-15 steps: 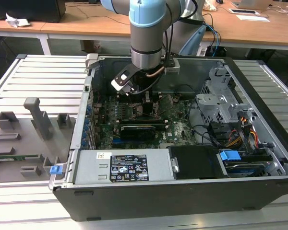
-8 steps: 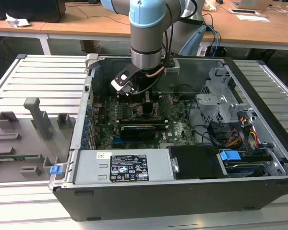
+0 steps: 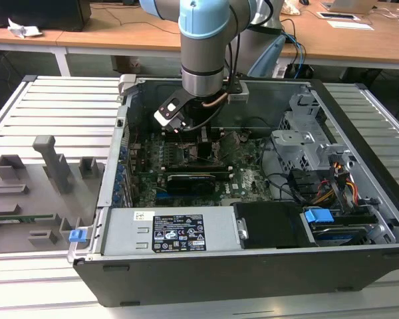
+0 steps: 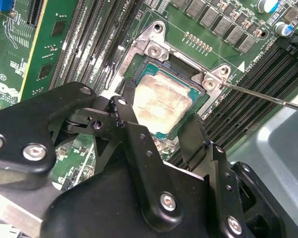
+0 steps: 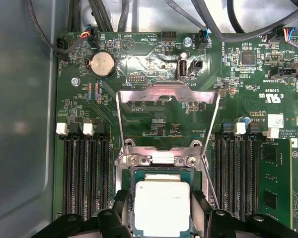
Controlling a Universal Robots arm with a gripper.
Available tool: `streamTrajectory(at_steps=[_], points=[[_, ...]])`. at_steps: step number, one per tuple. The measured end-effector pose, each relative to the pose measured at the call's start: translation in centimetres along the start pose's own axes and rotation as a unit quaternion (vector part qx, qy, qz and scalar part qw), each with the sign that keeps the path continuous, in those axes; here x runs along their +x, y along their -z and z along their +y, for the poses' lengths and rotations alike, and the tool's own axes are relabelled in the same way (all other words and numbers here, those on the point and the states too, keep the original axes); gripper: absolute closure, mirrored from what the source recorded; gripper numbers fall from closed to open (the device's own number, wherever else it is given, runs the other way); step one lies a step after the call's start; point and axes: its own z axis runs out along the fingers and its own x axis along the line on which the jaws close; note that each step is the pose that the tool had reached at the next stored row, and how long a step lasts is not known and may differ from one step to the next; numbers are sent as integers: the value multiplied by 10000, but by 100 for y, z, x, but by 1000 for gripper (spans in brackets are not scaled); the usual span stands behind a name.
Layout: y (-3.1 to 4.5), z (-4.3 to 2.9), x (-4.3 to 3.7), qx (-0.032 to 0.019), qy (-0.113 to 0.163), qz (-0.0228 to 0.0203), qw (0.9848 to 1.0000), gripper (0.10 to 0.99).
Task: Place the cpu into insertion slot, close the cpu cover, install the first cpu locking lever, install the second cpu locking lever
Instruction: 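Place the cpu into insertion slot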
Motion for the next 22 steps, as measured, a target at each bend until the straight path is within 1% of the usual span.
streamTrajectory(at_steps=[4,6,8,10,11,12,15,16,17,18,19,21,22], points=[[57,3,1,2,0,0,10000,475],[77,6,1,15,0,0,10000,475],[110,18,1,70,-1,1,10000,486],[127,30,2,126,-2,2,9999,620],[128,35,2,148,-2,2,9999,620],[129,42,1,172,-2,1,9999,678],[129,48,1,182,-1,1,9998,859],[130,48,1,182,3,1,9998,859],[136,49,1,183,5,0,9998,918],[149,50,2,182,7,1,9998,918],[163,52,2,182,8,-4,9998,980],[192,54,2,182,10,-30,9998,980],[208,54,2,182,10,-35,9998,980]])
